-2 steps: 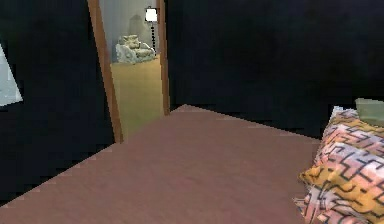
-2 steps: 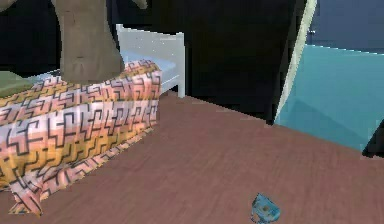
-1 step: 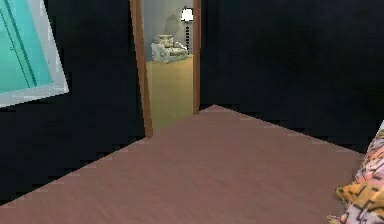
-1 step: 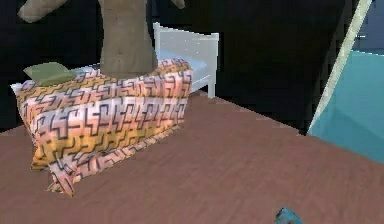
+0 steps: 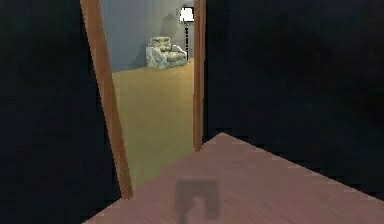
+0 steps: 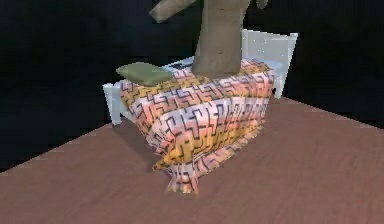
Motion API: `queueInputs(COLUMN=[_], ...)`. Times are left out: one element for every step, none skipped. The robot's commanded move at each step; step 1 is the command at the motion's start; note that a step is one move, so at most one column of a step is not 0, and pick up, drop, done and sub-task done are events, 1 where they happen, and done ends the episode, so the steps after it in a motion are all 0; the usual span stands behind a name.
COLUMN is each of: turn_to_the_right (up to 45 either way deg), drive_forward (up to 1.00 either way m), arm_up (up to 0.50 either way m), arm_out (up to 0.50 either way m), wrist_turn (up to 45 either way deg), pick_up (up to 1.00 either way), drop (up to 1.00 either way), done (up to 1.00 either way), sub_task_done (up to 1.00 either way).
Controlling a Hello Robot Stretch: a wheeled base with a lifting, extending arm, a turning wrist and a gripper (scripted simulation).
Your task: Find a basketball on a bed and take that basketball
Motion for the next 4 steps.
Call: queueInputs(turn_to_the_right=[0.0, 0.0, -15.0, 0.0], drive_forward=[1.00, 0.45, 0.00, 0.50], arm_up=[0.00, 0.00, 0.00, 0.00], arm_out=[0.00, 0.00, 0.00, 0.00], wrist_turn=[0.0, 0.0, 0.0, 0.0], pick_up=[0.00, 0.00, 0.00, 0.00], drop=[0.00, 0.00, 0.00, 0.00], done=[0.00, 0.00, 0.00, 0.00], sub_task_done=[0.00, 0.00, 0.00, 0.00])
